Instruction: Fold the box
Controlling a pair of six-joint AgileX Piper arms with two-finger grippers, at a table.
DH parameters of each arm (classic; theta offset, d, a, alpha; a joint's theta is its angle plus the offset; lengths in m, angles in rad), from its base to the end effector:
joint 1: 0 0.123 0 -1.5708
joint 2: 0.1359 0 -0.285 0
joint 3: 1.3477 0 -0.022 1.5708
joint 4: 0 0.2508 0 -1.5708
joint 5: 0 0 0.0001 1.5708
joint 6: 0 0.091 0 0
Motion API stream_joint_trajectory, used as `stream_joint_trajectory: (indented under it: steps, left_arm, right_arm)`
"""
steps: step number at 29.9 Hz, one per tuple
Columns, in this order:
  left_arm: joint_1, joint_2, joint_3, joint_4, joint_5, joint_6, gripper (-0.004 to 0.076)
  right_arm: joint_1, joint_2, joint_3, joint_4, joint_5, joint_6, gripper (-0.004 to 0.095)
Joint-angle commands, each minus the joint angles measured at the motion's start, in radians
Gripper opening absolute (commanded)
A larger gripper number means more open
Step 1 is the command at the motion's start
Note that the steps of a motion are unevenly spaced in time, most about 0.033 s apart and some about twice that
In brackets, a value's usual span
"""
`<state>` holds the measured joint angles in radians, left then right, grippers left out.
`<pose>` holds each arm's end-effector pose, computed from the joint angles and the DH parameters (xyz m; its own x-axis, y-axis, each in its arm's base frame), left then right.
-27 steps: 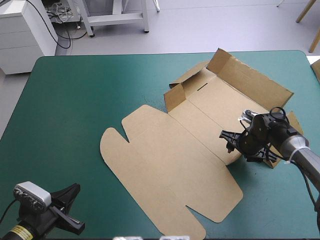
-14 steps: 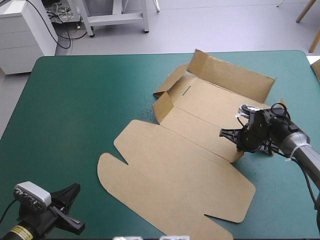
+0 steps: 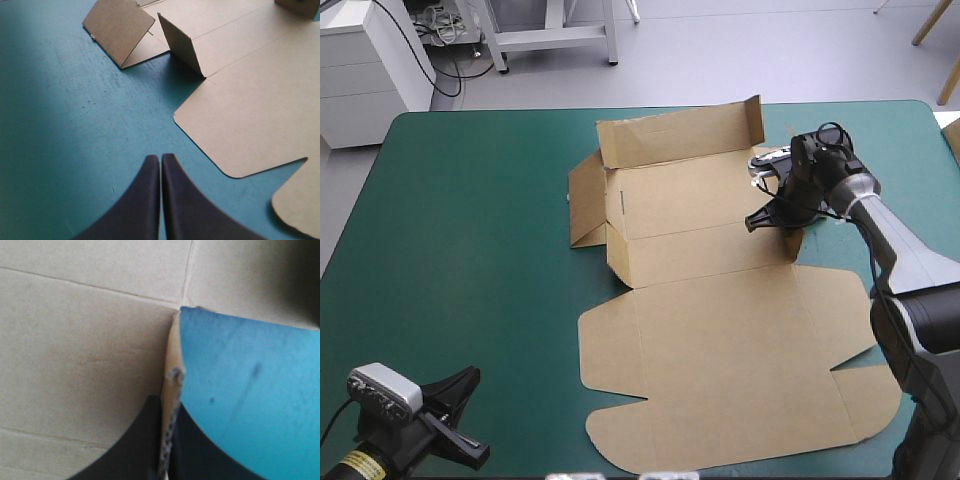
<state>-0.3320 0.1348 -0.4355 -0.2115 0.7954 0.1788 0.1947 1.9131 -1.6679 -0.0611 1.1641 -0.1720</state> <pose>0.0260 -0.0234 0.2796 -0.3513 0.1521 -0.9238 0.4636 0.8855 -0.0305 0.3980 0.0733 0.2702 -0.8975 -0.3754 -0.2315 -0.3615 0.9268 -0.1014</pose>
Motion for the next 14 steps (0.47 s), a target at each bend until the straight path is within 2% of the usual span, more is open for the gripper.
stream_joint_trajectory:
  steps: [1,5,14]
  left_arm:
    - [0.001,0.013,-0.024,-0.024,-0.074,-0.003,-0.0008]
    - [0.001,0.013,-0.024,-0.024,-0.074,-0.003,-0.0008]
    - [0.001,0.013,-0.024,-0.024,-0.074,-0.005,-0.0008]
  right_arm:
    - [0.008,0.019,-0.127,0.069,0.006,-0.155,-0.002]
    - [0.058,0.066,-0.188,0.09,0.006,-0.274,-0.002]
    - [0.26,0.078,-0.248,0.076,0.006,-0.579,-0.002]
